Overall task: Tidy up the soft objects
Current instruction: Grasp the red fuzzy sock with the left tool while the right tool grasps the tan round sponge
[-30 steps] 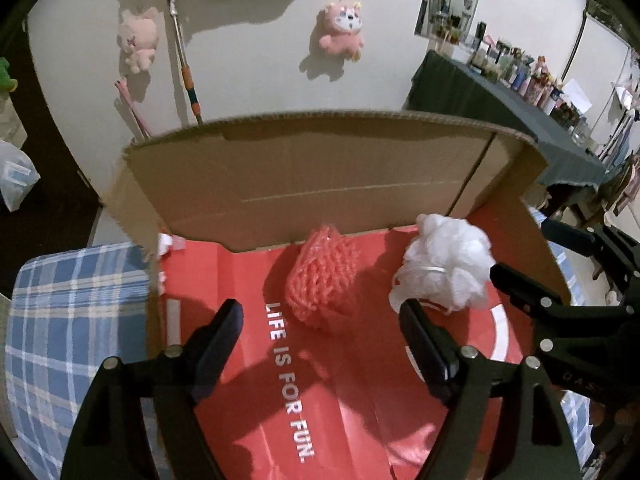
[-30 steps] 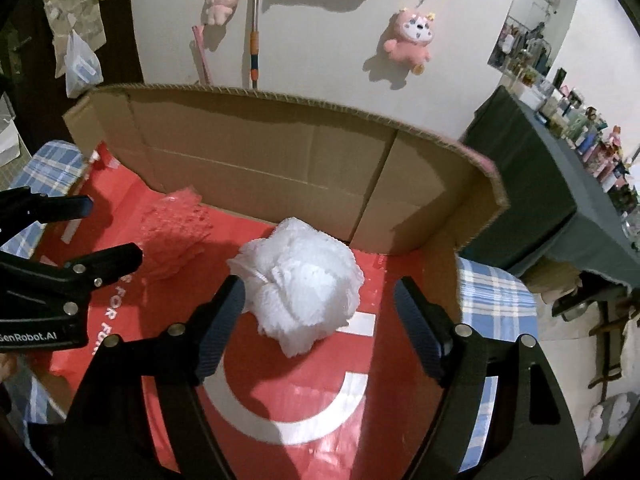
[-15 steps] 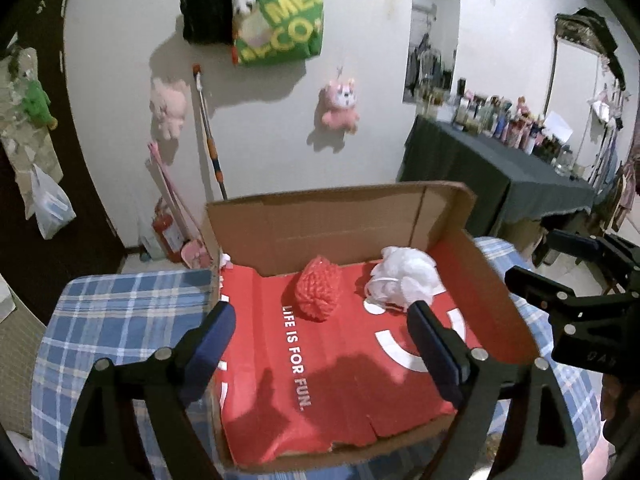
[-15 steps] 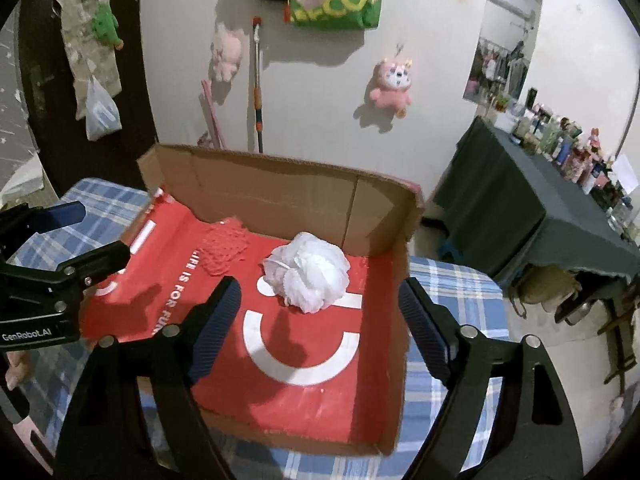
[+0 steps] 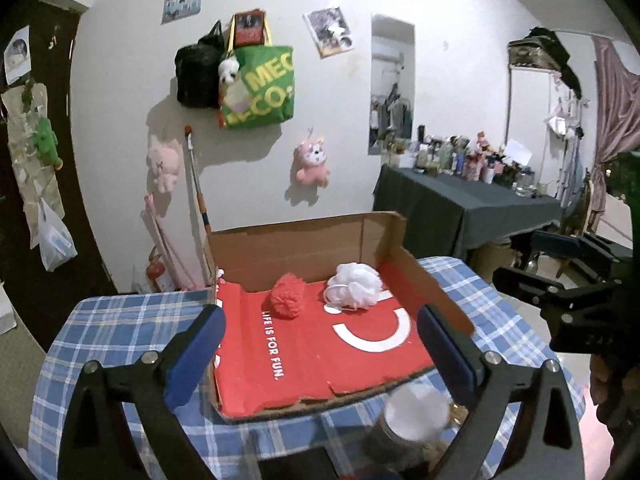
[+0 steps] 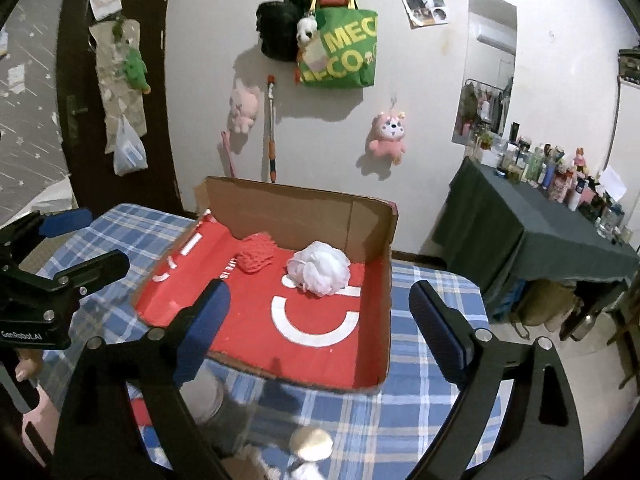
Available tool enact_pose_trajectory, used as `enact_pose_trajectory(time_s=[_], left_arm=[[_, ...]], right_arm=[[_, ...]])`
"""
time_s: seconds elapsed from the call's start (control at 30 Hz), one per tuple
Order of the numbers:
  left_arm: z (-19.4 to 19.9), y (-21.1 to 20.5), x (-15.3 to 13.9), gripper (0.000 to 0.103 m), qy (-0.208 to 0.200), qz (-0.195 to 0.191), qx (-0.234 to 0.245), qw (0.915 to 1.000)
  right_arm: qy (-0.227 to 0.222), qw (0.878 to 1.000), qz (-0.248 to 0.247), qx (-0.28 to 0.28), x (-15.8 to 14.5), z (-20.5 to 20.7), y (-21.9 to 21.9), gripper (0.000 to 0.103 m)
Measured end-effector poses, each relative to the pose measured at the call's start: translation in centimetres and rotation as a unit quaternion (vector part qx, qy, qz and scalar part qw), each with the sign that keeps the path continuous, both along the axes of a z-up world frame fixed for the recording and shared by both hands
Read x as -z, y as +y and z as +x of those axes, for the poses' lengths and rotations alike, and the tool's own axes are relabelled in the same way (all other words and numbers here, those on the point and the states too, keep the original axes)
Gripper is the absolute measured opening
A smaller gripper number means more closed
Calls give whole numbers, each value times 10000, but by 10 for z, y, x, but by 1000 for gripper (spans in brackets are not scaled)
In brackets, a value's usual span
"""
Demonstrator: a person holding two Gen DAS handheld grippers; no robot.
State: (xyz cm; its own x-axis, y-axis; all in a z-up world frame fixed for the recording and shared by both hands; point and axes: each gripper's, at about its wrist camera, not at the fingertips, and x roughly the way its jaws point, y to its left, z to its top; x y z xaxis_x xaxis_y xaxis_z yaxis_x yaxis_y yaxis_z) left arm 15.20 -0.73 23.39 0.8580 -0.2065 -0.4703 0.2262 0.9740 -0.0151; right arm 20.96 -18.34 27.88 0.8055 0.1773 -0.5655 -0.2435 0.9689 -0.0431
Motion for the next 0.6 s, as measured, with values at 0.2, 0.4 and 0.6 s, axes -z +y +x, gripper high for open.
enact_pose_trajectory(time_s=[0.2,0.4,0.6], left_arm=[[-41,-1,7,101,-279,-156,77,9995],[-78,-3,23,102,-462,-285,175,9984],[-109,-7,45,103,-590,-350,206,9974]], right_arm=[[-417,9991,-3,-6,2,-48,-2,92],[-807,9967,117,-30,10,-96,-5,97],[-990,9947,280,5,26,-136,-8,98]])
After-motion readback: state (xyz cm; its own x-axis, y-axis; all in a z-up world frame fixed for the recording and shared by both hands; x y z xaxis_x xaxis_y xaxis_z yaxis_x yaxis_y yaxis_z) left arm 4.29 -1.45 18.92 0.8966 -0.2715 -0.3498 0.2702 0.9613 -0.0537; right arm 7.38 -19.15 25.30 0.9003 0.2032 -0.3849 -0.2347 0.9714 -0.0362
